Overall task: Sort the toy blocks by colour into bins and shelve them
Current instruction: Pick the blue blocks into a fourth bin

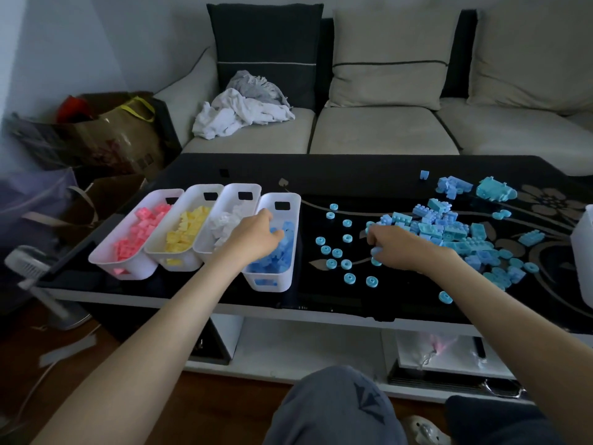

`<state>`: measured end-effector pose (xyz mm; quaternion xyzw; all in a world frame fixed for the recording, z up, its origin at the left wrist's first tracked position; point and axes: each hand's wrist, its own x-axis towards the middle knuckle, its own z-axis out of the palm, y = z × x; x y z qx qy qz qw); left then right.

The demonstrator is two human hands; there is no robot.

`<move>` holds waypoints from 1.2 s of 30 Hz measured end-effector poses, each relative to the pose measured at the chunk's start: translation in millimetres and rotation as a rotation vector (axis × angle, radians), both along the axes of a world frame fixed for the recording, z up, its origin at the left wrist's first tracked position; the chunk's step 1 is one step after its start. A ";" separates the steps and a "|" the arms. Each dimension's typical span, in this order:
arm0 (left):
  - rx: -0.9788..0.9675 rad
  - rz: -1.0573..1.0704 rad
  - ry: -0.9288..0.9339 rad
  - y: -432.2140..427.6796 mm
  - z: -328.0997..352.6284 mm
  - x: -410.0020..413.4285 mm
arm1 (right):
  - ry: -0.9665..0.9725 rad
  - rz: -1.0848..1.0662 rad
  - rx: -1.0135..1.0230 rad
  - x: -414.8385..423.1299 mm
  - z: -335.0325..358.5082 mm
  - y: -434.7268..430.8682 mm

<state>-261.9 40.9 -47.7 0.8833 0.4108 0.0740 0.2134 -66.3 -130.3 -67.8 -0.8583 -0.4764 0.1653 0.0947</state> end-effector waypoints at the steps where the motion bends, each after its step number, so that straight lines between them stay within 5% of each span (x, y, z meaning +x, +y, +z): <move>1: 0.004 0.003 -0.028 0.9 -2.1 1.1 | 0.006 0.006 0.096 -5.7 5.7 5.1; 8: -0.073 -0.049 -0.249 17.0 -12.5 4.9 | 0.110 0.225 0.537 -85.7 27.3 54.9; 14: -0.010 -0.018 -0.395 26.2 -11.7 -3.0 | 0.106 0.298 0.289 -102.1 11.4 72.4; 19: 0.024 -0.138 -0.373 14.2 -2.4 12.5 | 0.067 0.205 0.322 -70.0 7.9 46.6; 27: 0.039 -0.510 -0.168 -55.3 3.8 103.9 | -0.032 -0.247 -0.029 47.5 -11.0 -34.9; 31: -0.041 -0.588 -0.022 -81.4 -15.8 139.1 | -0.048 -0.151 -0.194 61.9 -19.5 -60.0; 36: -0.014 -0.539 0.162 -94.6 -45.5 173.2 | -0.161 -0.073 -0.096 60.7 -30.4 -68.9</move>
